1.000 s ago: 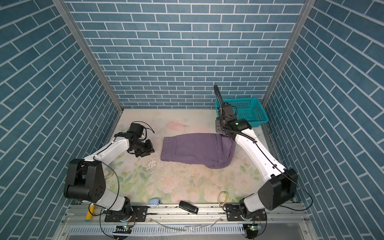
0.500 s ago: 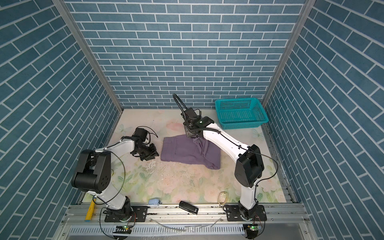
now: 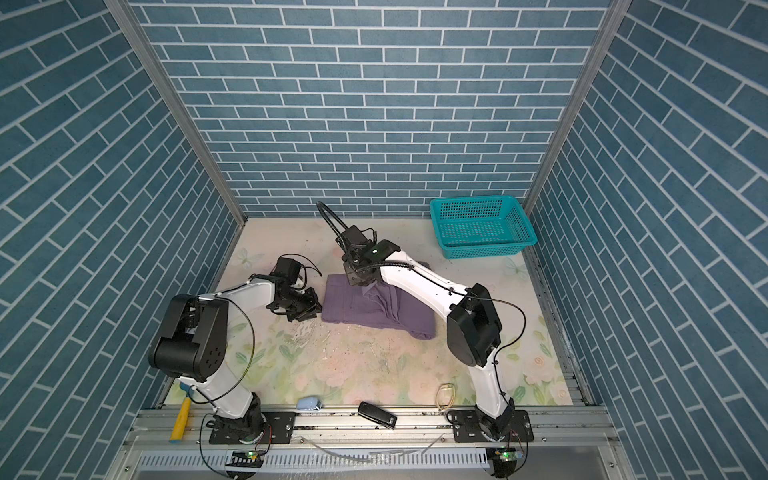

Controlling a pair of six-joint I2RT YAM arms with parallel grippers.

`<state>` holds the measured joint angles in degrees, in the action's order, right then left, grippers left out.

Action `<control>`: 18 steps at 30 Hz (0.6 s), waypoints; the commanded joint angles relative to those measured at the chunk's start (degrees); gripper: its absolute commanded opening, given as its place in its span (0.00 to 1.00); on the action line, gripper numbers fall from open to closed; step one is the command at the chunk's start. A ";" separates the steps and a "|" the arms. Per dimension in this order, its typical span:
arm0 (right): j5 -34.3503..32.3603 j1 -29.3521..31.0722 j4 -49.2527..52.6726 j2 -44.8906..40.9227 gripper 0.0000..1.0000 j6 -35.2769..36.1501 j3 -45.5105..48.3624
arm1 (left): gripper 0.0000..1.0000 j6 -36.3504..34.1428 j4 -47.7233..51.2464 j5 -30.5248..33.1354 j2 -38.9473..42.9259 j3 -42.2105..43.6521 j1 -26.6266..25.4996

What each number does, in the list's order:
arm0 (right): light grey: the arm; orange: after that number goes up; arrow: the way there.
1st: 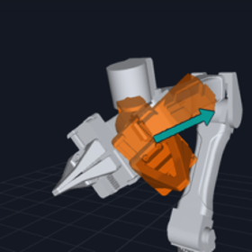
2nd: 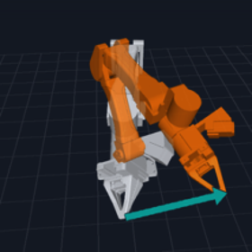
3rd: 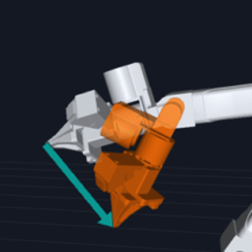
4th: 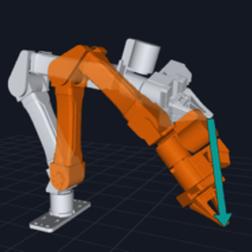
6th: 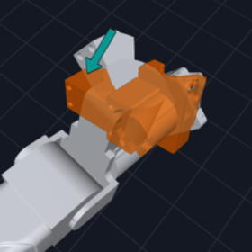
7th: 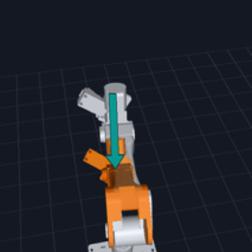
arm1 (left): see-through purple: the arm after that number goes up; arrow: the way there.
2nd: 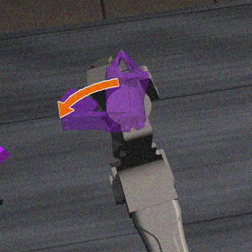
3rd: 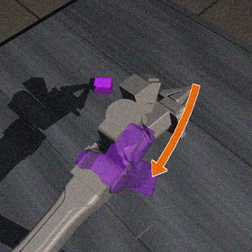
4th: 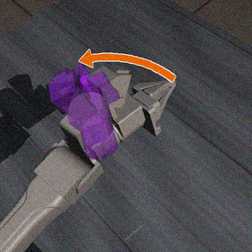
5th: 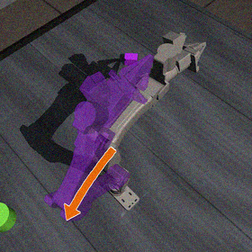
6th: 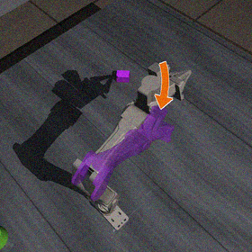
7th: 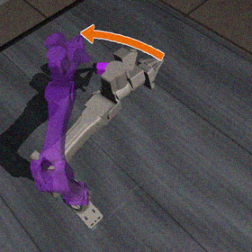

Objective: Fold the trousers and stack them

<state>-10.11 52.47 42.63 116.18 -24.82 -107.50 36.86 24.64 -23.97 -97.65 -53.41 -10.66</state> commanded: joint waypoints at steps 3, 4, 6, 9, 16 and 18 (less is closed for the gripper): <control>2.17 2.10 1.29 2.53 0.00 -2.00 -5.03 | 0.32 0.15 0.24 0.29 -2.27 0.06 -0.94; 2.32 2.39 1.29 2.88 0.00 -2.14 -5.35 | 0.32 0.16 0.24 0.29 -2.37 0.05 -0.97; 2.86 2.80 1.31 3.52 0.00 -2.30 -5.99 | 0.32 0.23 0.14 0.34 -2.71 0.05 -1.03; 3.07 3.41 1.06 4.21 0.00 -2.76 -6.64 | 0.31 0.20 0.14 0.24 -2.90 -0.03 -1.11; 3.95 4.39 0.53 5.63 0.00 -3.48 -8.55 | 0.31 0.03 0.58 0.76 -2.71 -0.12 -1.21; 4.52 4.71 0.01 5.77 0.00 -3.95 -8.41 | 0.31 -0.04 0.60 0.80 -2.81 0.04 -1.29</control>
<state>-7.31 56.12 44.45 121.14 -26.61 -112.18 36.91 23.57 -24.73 -98.39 -53.78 -11.29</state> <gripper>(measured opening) 0.059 0.314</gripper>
